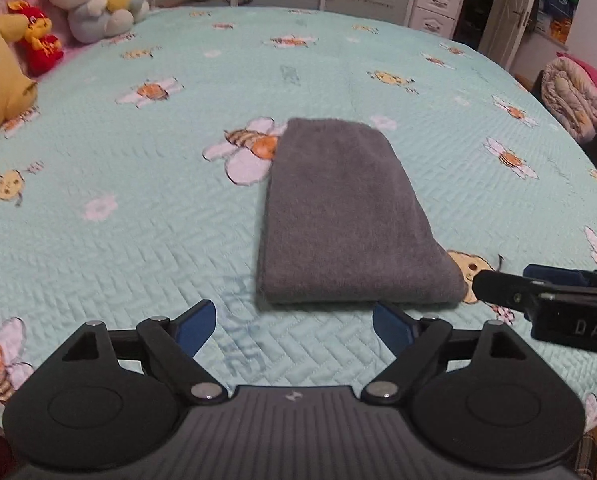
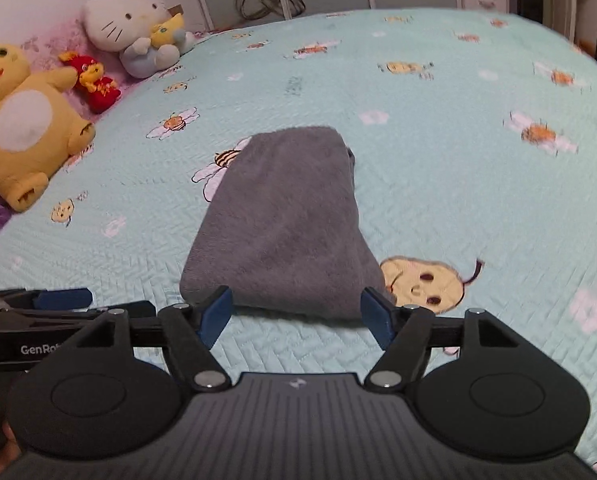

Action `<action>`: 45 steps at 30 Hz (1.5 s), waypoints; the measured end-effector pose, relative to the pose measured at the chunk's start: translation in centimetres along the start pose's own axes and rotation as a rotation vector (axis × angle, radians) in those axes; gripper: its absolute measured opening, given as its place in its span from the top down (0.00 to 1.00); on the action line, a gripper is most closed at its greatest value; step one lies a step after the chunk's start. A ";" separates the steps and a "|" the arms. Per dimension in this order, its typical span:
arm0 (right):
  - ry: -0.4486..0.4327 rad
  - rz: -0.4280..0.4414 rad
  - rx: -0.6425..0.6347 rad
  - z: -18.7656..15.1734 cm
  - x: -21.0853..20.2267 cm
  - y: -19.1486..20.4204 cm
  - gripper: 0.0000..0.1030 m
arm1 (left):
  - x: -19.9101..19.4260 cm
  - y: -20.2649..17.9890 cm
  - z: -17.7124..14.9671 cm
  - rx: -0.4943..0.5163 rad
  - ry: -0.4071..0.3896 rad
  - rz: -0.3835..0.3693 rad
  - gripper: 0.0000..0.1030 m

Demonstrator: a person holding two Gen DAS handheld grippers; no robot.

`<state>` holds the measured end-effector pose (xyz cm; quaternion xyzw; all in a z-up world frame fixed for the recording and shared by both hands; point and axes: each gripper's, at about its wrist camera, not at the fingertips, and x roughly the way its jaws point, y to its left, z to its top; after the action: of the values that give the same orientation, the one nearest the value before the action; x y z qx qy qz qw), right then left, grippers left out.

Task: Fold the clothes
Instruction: 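Open both tools and lift them away from the folded grey bundle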

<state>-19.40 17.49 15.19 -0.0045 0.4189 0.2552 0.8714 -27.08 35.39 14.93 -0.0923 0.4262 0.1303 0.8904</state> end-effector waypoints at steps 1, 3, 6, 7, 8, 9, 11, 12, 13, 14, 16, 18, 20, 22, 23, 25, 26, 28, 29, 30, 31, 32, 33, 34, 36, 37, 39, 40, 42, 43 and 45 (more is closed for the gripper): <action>0.001 -0.006 -0.017 0.3 -0.1 0.5 0.31 | -0.1 -0.1 0.3 0.007 0.000 0.015 0.14; -0.008 -0.015 -0.034 0.9 -0.3 1.2 0.31 | -0.1 -0.2 0.8 0.017 0.001 0.051 0.14; -0.020 -0.007 -0.035 1.6 -0.4 1.7 0.31 | 0.1 -0.4 1.5 0.028 0.003 0.103 0.14; -0.016 -0.007 -0.034 1.8 -0.2 1.8 0.31 | 0.2 -0.3 1.7 0.028 0.005 0.116 0.14; -0.012 -0.008 -0.033 2.0 -0.1 1.8 0.31 | 0.3 -0.3 2.0 0.028 0.006 0.128 0.14; -0.005 -0.013 -0.032 2.1 0.2 1.9 0.31 | 0.4 -0.3 2.2 0.027 0.004 0.137 0.14; 0.026 -0.035 -0.025 2.4 0.8 2.0 0.31 | 0.3 -0.2 2.6 0.022 -0.010 0.150 0.14; 0.043 -0.045 -0.022 2.5 1.2 2.1 0.31 | 0.3 -0.2 2.8 0.021 -0.015 0.160 0.14; 0.058 -0.055 -0.019 2.7 1.6 2.1 0.31 | 0.4 -0.2 3.0 0.023 -0.018 0.170 0.14; 0.065 -0.060 -0.015 2.7 1.7 2.1 0.31 | 0.4 -0.2 3.2 0.025 -0.021 0.181 0.14; 0.079 -0.069 -0.007 2.7 2.1 1.9 0.31 | 0.4 -0.2 3.5 0.031 -0.027 0.199 0.14; 0.090 -0.076 0.000 2.7 2.4 1.9 0.31 | 0.3 -0.2 3.6 0.029 -0.028 0.196 0.14; 0.088 -0.078 -0.004 2.7 2.4 2.0 0.31 | 0.2 -0.1 3.8 0.027 -0.029 0.191 0.14; 0.085 -0.085 -0.013 2.7 2.3 2.2 0.31 | 0.2 -0.2 3.8 0.030 -0.028 0.184 0.14; 0.084 -0.089 -0.016 2.7 2.3 2.3 0.31 | 0.2 -0.2 3.8 0.031 -0.028 0.180 0.13; 0.083 -0.094 -0.020 2.9 2.2 2.3 0.31 | 0.2 -0.2 3.9 0.031 -0.027 0.170 0.14; 0.082 -0.096 -0.022 2.9 2.2 2.4 0.31 | 0.1 -0.2 3.9 0.032 -0.025 0.167 0.14; 0.082 -0.101 -0.024 3.0 2.2 2.5 0.31 | 0.1 -0.3 4.0 0.039 -0.023 0.169 0.13; 0.082 -0.102 -0.025 3.1 2.2 2.5 0.31 | 0.1 -0.4 4.0 0.042 -0.023 0.169 0.14; 0.082 -0.101 -0.024 3.1 2.2 2.5 0.31 | 0.1 -0.4 4.0 0.044 -0.024 0.169 0.14; 0.083 -0.101 -0.023 3.1 2.3 2.5 0.31 | 0.1 -0.4 4.0 0.046 -0.024 0.169 0.14; 0.082 -0.102 -0.023 3.2 2.3 2.6 0.31 | 0.1 -0.5 4.1 0.047 -0.025 0.170 0.14; 0.081 -0.105 -0.024 3.3 2.3 2.6 0.31 | 0.0 -0.5 4.1 0.048 -0.026 0.169 0.14; 0.080 -0.108 -0.026 3.3 2.3 2.7 0.31 | 0.0 -0.4 4.1 0.046 -0.028 0.165 0.13; 0.078 -0.110 -0.029 3.4 2.2 2.8 0.31 | -0.1 -0.3 4.2 0.043 -0.028 0.158 0.14; 0.078 -0.110 -0.029 3.4 2.2 2.8 0.31 | -0.2 -0.3 4.2 0.043 -0.028 0.157 0.14; 0.078 -0.111 -0.034 3.5 2.2 3.0 0.31 | -0.2 -0.2 4.3 0.043 -0.027 0.156 0.13; 0.078 -0.113 -0.035 3.5 2.1 3.1 0.31 | -0.3 -0.2 4.3 0.042 -0.027 0.155 0.13; 0.077 -0.117 -0.037 3.6 2.1 3.1 0.31 | -0.4 -0.1 4.3 0.039 -0.027 0.154 0.14; 0.077 -0.118 -0.038 3.6 2.1 3.2 0.31 | -0.4 -0.1 4.3 0.037 -0.027 0.155 0.13; 0.078 -0.118 -0.039 3.6 2.1 3.3 0.31 | -0.5 0.0 4.3 0.038 -0.030 0.156 0.13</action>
<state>-17.16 22.06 16.66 -0.0560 0.4466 0.2109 0.8677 -24.23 36.46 18.03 -0.0402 0.4212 0.1925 0.8854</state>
